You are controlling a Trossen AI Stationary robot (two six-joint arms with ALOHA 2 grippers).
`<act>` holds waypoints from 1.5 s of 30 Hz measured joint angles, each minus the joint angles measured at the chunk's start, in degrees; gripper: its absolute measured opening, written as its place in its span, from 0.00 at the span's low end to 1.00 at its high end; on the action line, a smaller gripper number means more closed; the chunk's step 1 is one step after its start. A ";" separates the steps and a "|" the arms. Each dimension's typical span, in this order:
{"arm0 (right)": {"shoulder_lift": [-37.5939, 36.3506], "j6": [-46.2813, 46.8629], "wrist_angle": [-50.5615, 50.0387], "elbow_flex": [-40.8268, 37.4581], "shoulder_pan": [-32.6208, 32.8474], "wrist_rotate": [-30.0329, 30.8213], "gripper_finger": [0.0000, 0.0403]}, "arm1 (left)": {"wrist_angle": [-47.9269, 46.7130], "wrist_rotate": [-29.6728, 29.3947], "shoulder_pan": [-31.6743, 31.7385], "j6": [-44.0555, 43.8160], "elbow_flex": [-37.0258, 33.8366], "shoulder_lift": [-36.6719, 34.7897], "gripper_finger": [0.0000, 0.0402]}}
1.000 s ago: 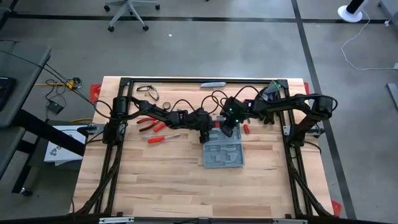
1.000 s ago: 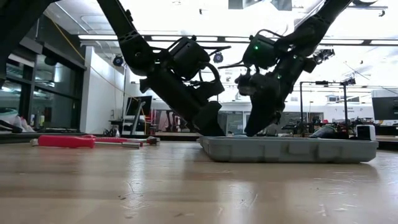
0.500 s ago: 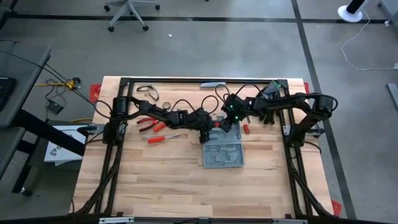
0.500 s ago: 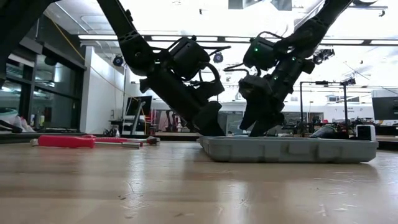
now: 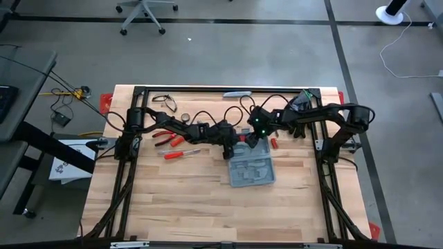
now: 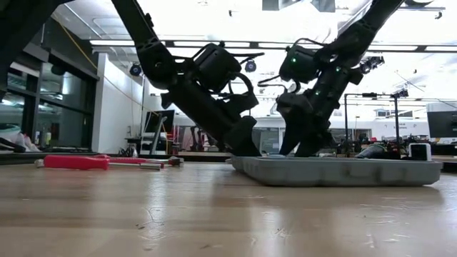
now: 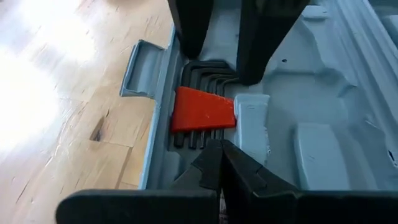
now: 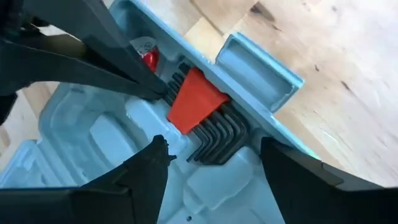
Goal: Prefit tool cases
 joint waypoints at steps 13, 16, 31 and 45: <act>3.46 -0.25 7.41 -0.19 -0.24 -4.13 0.61 | 4.44 -1.40 0.09 -1.84 0.00 2.75 0.00; 1.98 -1.13 7.03 -0.37 -0.24 -5.23 0.61 | 4.98 -1.31 0.13 -1.66 0.02 2.75 0.00; 1.02 -3.62 5.42 -0.20 -0.78 -11.60 0.61 | 5.44 -0.90 0.11 -1.25 0.07 2.94 0.00; 1.68 -6.45 2.58 0.00 -0.96 -10.17 0.16 | 7.90 -1.23 0.11 -1.07 -0.02 3.01 0.00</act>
